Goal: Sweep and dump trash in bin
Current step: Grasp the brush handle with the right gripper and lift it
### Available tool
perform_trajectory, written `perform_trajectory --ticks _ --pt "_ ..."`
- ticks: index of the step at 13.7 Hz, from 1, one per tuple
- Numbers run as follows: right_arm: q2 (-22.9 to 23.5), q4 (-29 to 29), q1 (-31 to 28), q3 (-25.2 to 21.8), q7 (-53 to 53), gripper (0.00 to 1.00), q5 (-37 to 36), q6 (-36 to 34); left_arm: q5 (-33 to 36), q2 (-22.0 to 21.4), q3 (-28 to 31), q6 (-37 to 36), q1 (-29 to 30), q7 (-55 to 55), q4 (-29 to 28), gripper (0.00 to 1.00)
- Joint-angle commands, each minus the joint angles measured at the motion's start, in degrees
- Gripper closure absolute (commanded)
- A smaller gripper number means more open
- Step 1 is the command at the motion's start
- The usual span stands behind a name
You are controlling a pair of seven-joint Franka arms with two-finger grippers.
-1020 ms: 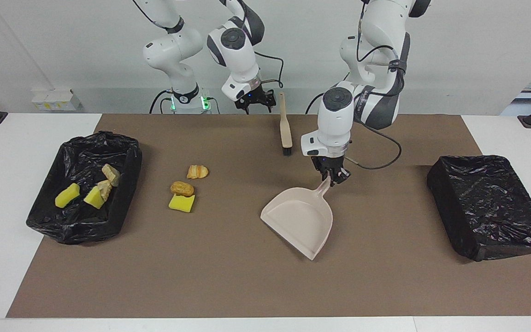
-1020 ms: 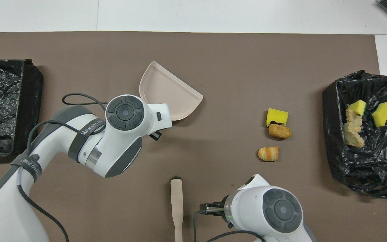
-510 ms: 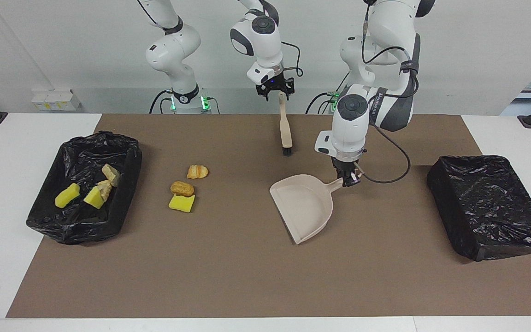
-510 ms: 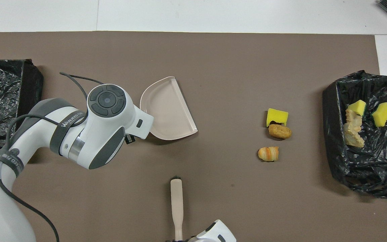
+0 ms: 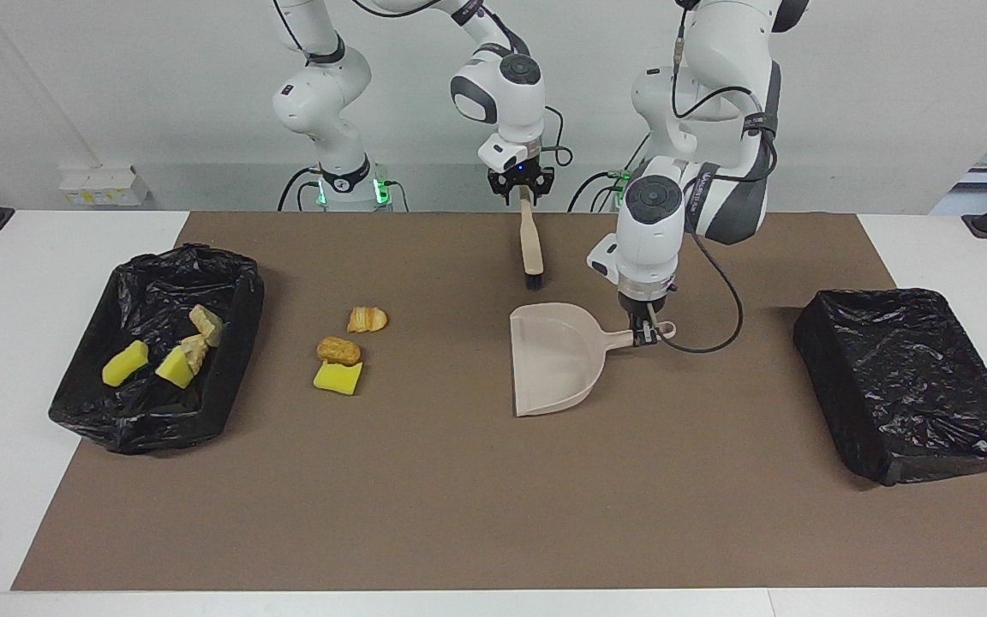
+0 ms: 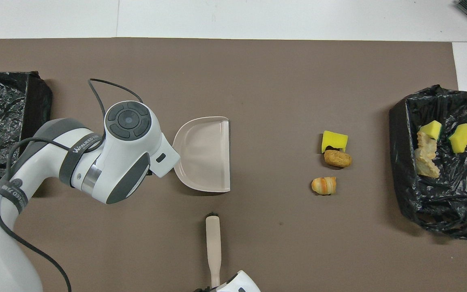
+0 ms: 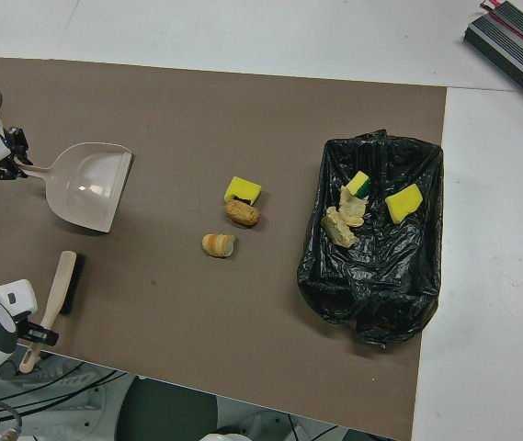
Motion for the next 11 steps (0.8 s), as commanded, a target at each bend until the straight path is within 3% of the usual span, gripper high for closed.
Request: perform_trajectory --ticks 1,2,3,4,9,11 --pt "-0.12 1.09 -0.34 0.17 1.2 0.73 -1.68 -1.67 1.18 -0.87 -0.1 0.92 -0.2 0.91 -1.46 0.81" --pt "-0.12 1.09 -0.34 0.17 0.59 0.93 -1.59 -1.84 1.18 -1.14 -0.1 1.18 -0.38 0.91 -2.07 0.76" --pt "-0.12 1.09 -0.34 0.08 0.5 1.0 -1.59 -1.76 1.18 -1.23 -0.1 1.36 -0.38 0.83 -2.43 0.74" --pt "-0.12 1.09 -0.51 0.08 0.41 1.0 -1.59 -1.84 1.18 -1.23 -0.1 1.1 -0.38 0.74 -2.43 0.66" --pt "-0.65 1.27 -1.3 -0.53 -1.6 1.0 -1.76 -3.94 1.18 -2.37 -0.1 0.83 -0.47 -1.01 -4.09 0.51" --pt "-2.84 2.67 -6.9 -0.62 -7.12 1.0 -2.46 -8.32 1.18 -3.07 -0.1 1.71 -0.47 -2.34 -5.59 0.5"
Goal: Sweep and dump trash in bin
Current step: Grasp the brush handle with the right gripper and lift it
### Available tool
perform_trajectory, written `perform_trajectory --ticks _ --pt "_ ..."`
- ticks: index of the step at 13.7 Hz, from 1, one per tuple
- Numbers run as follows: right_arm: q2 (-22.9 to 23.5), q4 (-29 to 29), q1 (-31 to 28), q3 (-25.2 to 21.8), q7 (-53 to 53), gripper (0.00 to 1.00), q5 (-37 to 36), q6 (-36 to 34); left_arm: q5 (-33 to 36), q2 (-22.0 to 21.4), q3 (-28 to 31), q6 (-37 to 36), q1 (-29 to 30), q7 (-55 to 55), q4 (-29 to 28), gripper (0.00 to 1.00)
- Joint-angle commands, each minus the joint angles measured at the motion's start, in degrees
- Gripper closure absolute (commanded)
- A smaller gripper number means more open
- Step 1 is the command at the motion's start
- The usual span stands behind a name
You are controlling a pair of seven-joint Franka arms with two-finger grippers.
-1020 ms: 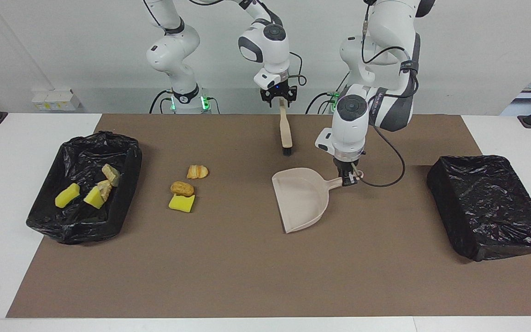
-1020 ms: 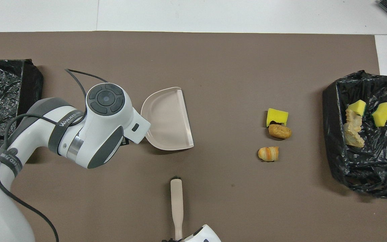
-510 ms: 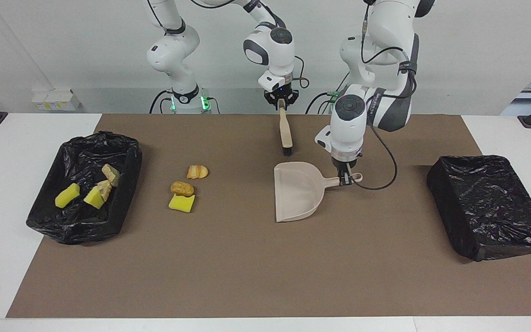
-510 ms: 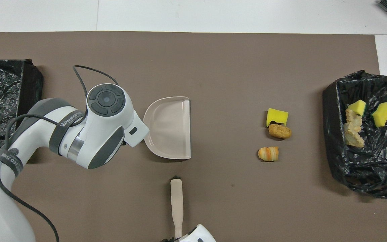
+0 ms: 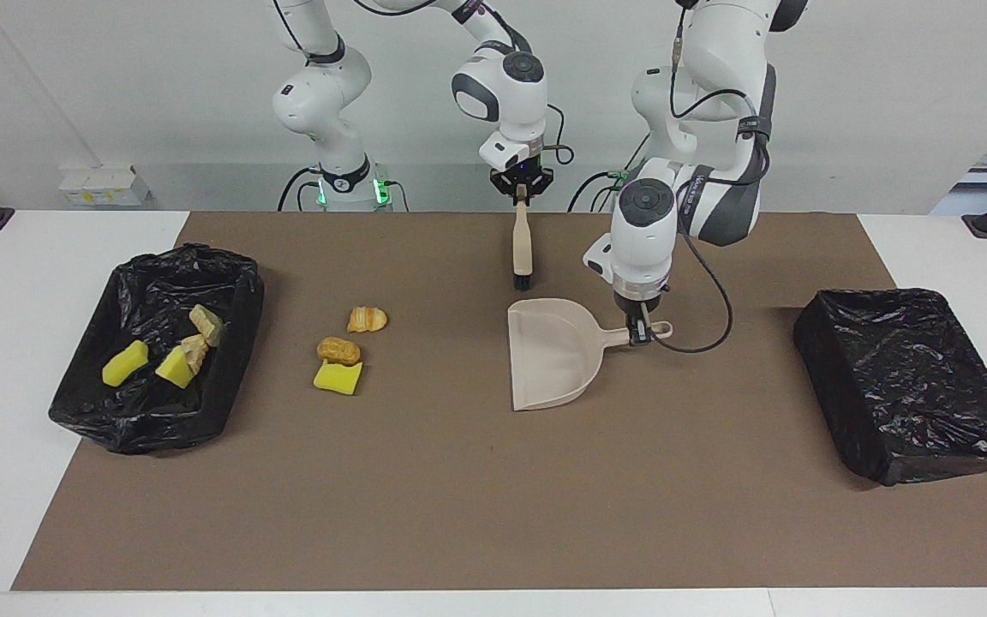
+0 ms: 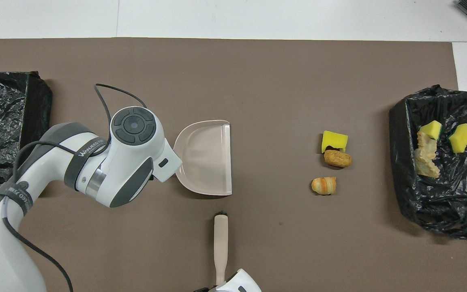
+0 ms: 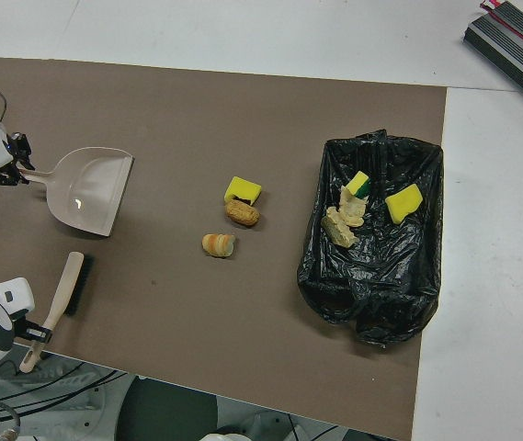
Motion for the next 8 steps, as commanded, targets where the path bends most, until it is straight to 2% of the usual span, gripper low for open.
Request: perform_trajectory --ticks 1,4,5,6,7,8 --pt "-3.51 1.81 -7.94 -0.26 -9.96 1.0 -1.89 -7.34 1.12 -2.6 0.3 1.76 -0.36 -1.83 -3.44 0.5" --pt "-5.89 2.6 -13.84 -0.26 -14.48 1.0 -6.1 -11.14 1.12 -3.48 0.3 3.69 -0.36 -1.91 -5.38 0.53" --pt "-6.68 3.21 -15.77 -0.35 -15.97 1.0 -6.99 -12.89 1.12 -3.48 0.3 3.52 -0.45 -3.65 -5.2 0.65" --pt "-7.82 3.48 -17.97 -0.26 -18.24 1.0 -8.48 -15.17 1.2 -3.39 0.3 3.7 -0.45 -4.19 -5.03 0.86" --pt "-8.35 3.66 -19.82 -0.26 -19.75 1.0 -9.97 -15.89 1.29 -3.22 0.3 3.7 -0.45 -4.2 -4.68 0.99" --pt "-8.53 3.66 -21.49 -0.26 -21.07 1.0 -11.38 -16.15 1.64 -3.13 0.3 3.87 -0.45 -4.11 -4.5 1.0"
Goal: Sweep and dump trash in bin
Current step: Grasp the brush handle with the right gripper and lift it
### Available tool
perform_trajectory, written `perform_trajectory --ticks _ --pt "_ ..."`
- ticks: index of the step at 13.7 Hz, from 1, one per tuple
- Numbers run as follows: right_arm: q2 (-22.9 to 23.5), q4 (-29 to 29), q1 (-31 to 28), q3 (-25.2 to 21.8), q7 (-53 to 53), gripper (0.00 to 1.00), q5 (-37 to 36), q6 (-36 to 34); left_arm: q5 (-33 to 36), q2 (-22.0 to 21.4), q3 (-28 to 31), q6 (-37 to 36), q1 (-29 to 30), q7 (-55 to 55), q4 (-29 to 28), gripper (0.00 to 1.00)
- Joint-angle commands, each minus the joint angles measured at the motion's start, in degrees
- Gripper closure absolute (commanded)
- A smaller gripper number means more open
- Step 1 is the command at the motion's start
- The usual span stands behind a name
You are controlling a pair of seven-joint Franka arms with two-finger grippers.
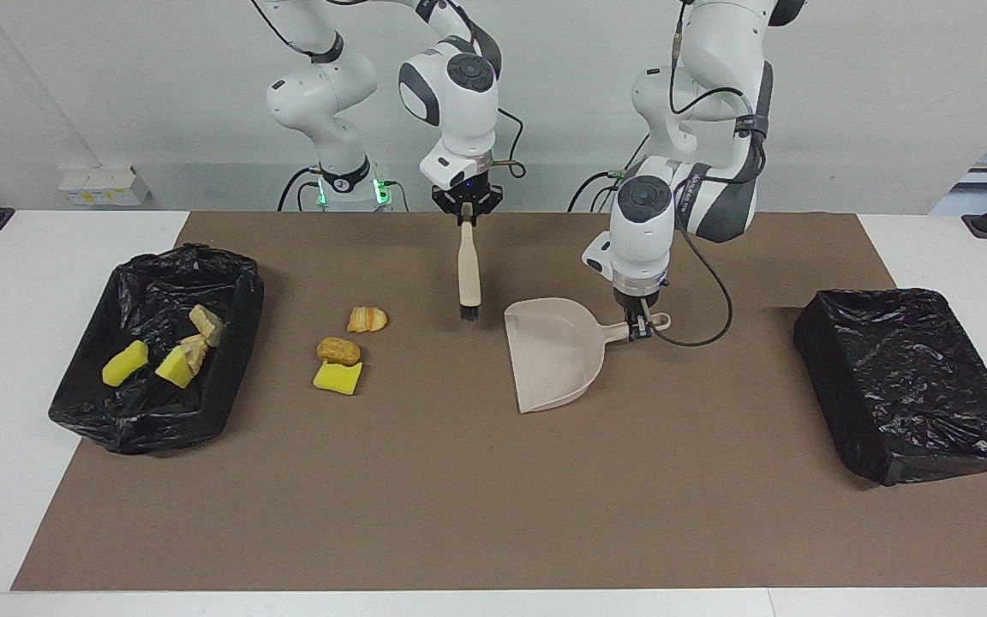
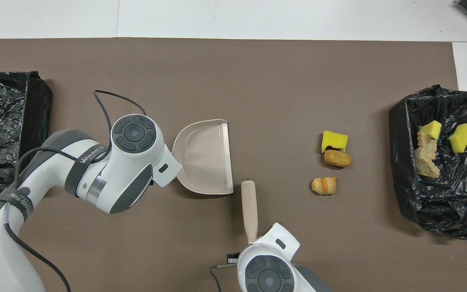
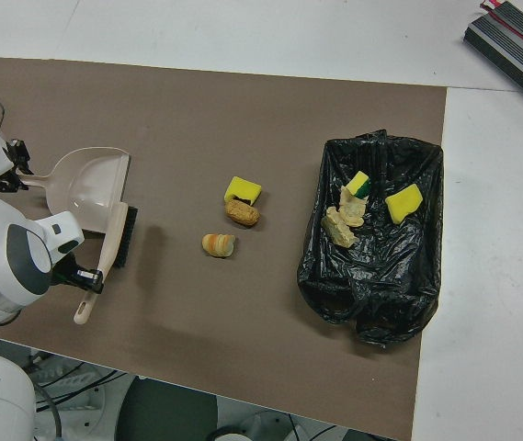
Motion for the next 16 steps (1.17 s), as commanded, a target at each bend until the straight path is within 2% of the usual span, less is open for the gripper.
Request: perform_trajectory --ticks 1,4,6,8,12,14,16 --pt "-1.97 -0.02 -5.19 0.62 -4.8 1.0 -4.53 -1.4 1.6 -1.6 0.33 1.26 -0.44 -1.52 -1.73 1.0" --pt "-1.72 -0.11 -13.61 0.7 -11.9 1.0 -5.25 -1.4 1.6 -2.39 0.24 -0.49 -0.44 -1.17 -0.25 1.0" --pt "-1.1 -0.55 -19.6 0.79 -17.62 1.0 -6.29 -1.05 1.6 -4.75 -0.2 -4.87 -0.52 -0.73 0.03 1.0" --pt "-0.66 -0.73 -24.79 0.88 -21.76 1.0 -9.63 -0.62 1.51 -6.34 -0.2 -8.74 -2.71 -0.9 -0.41 1.0" --pt "0.57 -1.43 -35.51 1.05 -34.94 1.0 -12.36 3.07 1.16 -8.28 -0.29 -10.43 -6.84 -3.44 -2.08 1.0" --pt "0.57 -2.57 -36.15 1.06 -35.31 1.0 -12.45 3.6 -0.68 -7.5 -0.38 -13.58 -9.56 -9.91 -1.65 1.0" --pt "0.57 -3.01 -36.67 1.06 -35.57 1.0 -12.45 4.66 -0.78 -6.36 -0.38 -13.15 -10.19 -13.9 -1.56 1.0"
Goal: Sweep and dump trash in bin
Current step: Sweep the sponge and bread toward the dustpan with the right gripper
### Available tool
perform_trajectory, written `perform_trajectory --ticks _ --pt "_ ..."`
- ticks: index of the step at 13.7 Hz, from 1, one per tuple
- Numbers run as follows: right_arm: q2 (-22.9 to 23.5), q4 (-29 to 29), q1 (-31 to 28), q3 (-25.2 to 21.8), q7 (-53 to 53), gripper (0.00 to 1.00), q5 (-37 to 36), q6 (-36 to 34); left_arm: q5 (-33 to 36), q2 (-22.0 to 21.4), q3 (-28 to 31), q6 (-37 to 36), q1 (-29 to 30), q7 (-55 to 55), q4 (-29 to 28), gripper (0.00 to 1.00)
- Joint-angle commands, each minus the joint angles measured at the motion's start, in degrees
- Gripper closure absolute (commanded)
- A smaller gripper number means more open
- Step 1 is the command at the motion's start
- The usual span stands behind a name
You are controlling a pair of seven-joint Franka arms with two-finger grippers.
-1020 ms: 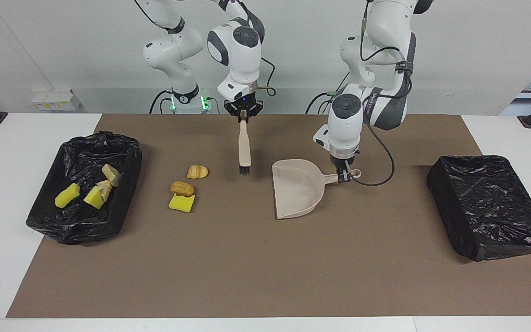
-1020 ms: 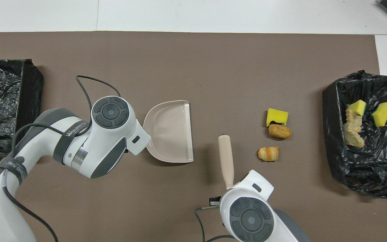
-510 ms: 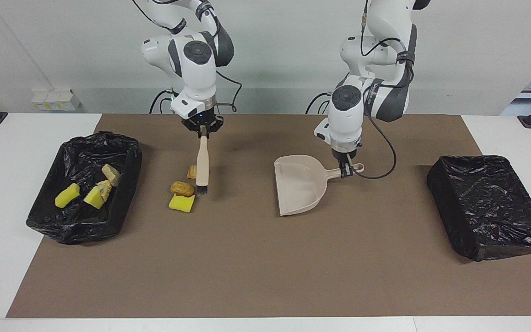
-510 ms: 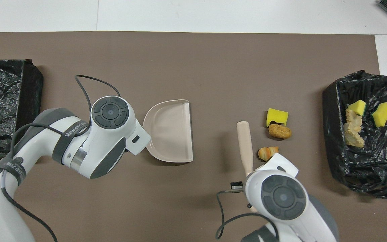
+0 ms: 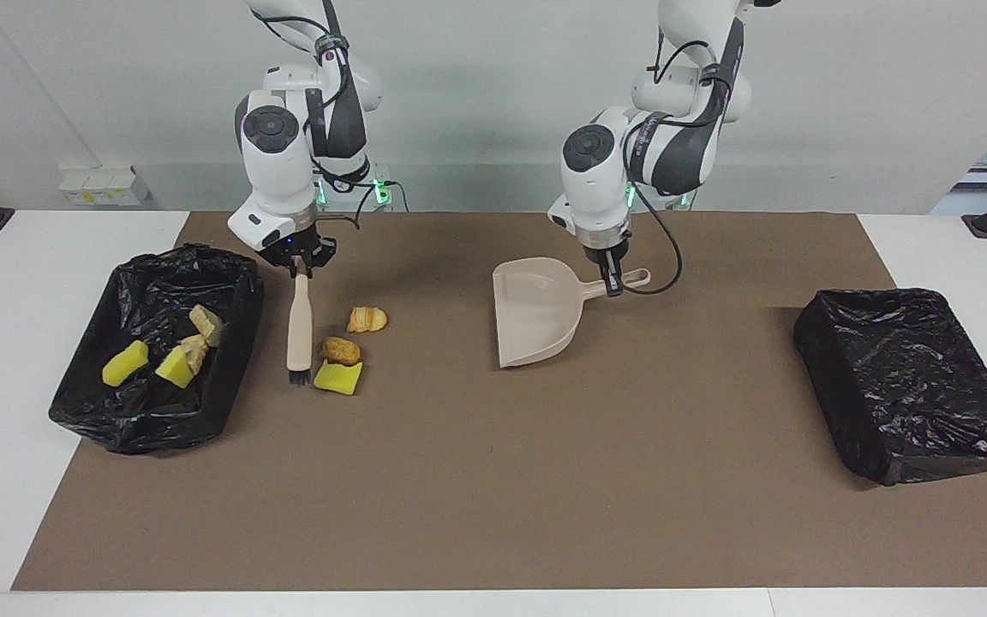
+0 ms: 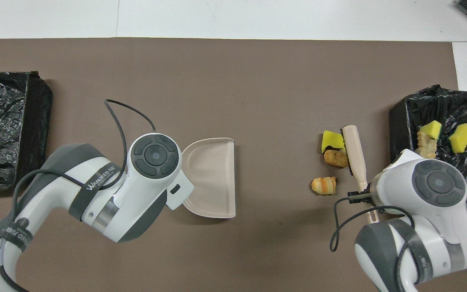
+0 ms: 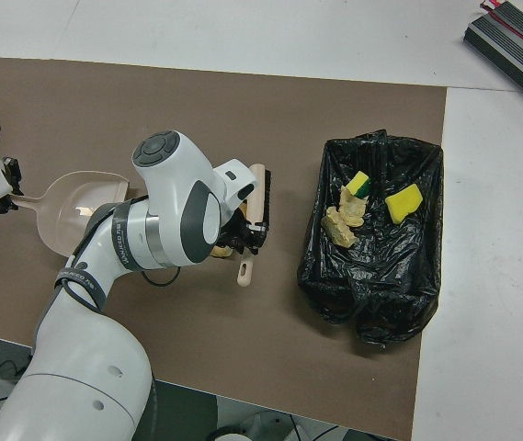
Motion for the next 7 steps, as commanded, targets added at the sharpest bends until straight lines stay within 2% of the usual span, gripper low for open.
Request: perform_trajectory --ticks 1,7 --pt "-0.6 -1.2 -1.07 1.01 -0.93 1.0 -1.05 2.17 -0.8 0.23 0.67 -0.31 -1.25 -3.9 -0.48 1.0" --pt "4.4 -1.2 -1.07 1.01 -1.63 1.0 -3.24 7.54 -0.98 0.85 0.59 -0.56 -2.05 -5.75 -0.21 1.0"
